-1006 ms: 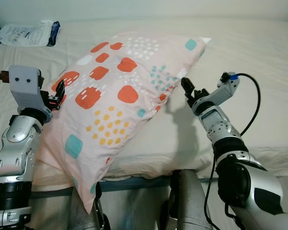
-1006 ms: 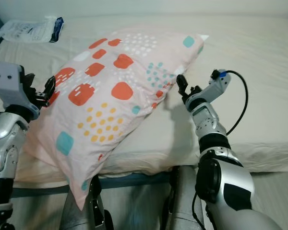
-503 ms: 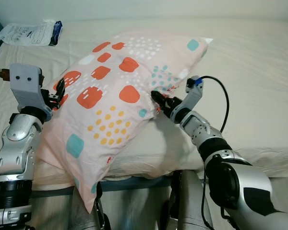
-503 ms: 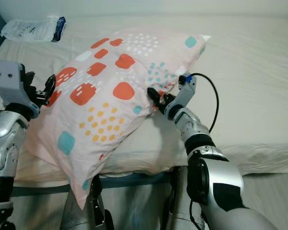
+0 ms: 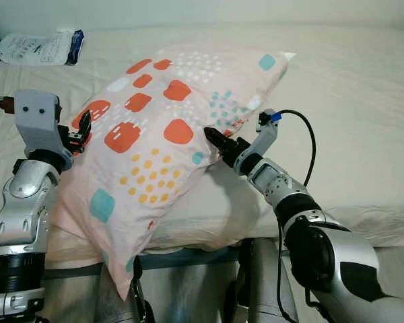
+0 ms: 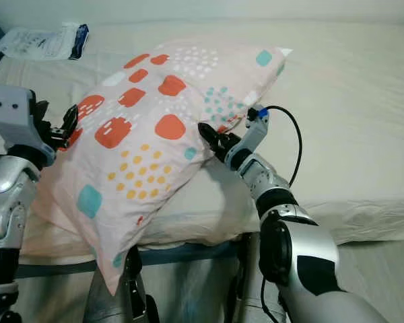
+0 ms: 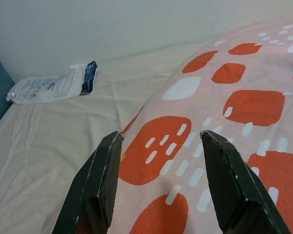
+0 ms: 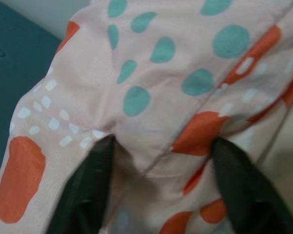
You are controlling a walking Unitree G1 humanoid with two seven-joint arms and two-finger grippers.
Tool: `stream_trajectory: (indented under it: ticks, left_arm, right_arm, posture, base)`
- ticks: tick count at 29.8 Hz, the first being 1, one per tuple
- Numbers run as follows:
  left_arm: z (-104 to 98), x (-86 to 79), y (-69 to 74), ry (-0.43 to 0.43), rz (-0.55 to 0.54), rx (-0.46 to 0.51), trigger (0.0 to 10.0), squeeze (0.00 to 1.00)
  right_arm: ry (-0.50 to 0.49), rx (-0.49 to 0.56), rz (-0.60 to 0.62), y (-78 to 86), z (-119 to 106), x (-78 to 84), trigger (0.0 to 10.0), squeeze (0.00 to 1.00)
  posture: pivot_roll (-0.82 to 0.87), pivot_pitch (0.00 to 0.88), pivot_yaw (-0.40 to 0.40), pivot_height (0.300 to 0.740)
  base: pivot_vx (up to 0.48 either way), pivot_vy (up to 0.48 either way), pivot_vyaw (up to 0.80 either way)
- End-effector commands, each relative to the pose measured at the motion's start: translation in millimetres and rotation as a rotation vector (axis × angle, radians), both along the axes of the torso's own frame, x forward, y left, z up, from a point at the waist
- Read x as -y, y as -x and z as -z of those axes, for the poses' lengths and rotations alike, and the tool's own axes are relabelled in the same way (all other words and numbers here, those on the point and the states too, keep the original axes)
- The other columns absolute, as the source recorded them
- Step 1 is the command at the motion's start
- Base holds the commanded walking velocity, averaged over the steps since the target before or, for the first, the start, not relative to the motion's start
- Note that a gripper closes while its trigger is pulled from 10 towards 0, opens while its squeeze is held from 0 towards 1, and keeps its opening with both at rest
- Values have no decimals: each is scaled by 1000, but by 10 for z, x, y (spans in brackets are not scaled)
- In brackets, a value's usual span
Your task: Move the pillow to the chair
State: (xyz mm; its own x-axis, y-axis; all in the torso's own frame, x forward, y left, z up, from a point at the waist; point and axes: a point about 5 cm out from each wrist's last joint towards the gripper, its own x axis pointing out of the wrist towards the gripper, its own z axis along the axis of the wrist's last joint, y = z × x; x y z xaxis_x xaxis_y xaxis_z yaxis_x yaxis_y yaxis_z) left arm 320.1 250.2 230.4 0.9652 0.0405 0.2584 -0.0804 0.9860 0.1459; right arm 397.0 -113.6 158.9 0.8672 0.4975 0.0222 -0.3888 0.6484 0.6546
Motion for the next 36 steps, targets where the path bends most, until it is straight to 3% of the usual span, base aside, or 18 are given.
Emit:
stream_trajectory:
  ticks: [1,17,26,31,34,36]
  left_arm:
    - [55,-30,-4,-13,-9,-30,10000,0]
    - [52,-23,-12,-14,-7,-29,10000,0]
    - [53,-63,30,-29,-16,-30,10000,0]
    - [70,-79,45,-29,-21,-34,10000,0]
    - [93,-65,44,-25,-19,-38,10000,0]
    - [93,-65,44,-25,-19,-38,10000,0]
  right_arm:
    - [-21,-23,5,6,28,-46,0,0]
    - [-35,-32,53,-7,29,36,0,0]
    - [-19,6,184,-60,-88,166,0,0]
    - [-41,52,149,-24,-121,127,0,0]
    - [-74,79,138,203,-158,33,0,0]
    - [-74,79,138,203,-158,33,0,0]
  posture:
    - [149,280,-18,536]
    - [149,277,-17,536]
    - [146,279,-28,536]
    - [137,281,-29,536]
    - [129,279,-31,536]
    - [129,279,-31,536]
  base:
    - [0,0,0]
    - [0,0,0]
    - [0,0,0]
    - [0,0,0]
    - [0,0,0]
    - [0,0,0]
